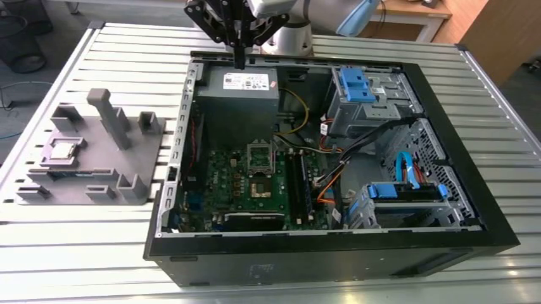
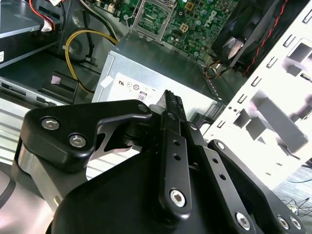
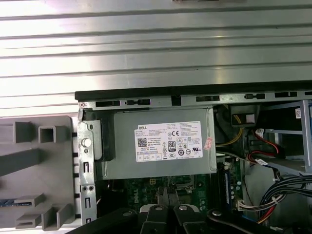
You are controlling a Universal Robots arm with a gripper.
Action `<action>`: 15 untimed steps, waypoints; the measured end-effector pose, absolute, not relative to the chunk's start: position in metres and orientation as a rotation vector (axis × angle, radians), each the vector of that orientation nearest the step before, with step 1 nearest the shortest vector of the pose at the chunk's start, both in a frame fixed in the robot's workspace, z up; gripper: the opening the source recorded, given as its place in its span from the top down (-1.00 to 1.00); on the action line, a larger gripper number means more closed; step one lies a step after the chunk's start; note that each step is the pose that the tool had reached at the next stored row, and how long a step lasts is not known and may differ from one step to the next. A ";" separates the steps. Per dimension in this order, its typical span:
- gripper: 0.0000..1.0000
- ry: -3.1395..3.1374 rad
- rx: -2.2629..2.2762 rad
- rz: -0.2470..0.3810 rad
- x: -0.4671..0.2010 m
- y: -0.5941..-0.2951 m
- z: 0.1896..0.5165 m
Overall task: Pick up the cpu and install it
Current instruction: 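Reach for the cpu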
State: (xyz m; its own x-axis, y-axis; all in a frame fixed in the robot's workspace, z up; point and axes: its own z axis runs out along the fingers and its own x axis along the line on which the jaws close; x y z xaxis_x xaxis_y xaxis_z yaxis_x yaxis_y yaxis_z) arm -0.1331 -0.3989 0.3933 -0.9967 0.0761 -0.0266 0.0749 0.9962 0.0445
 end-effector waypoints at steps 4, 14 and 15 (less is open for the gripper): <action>0.79 3.110 0.118 0.068 -0.134 -0.399 0.393; 0.79 3.110 0.118 0.068 -0.138 -0.399 0.393; 0.79 3.110 0.118 0.068 -0.138 -0.399 0.393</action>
State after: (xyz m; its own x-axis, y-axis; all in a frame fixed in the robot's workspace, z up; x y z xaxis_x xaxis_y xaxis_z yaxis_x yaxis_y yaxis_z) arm -0.1377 -0.3989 0.3933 -0.9967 0.0763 -0.0266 0.0750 0.9962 0.0445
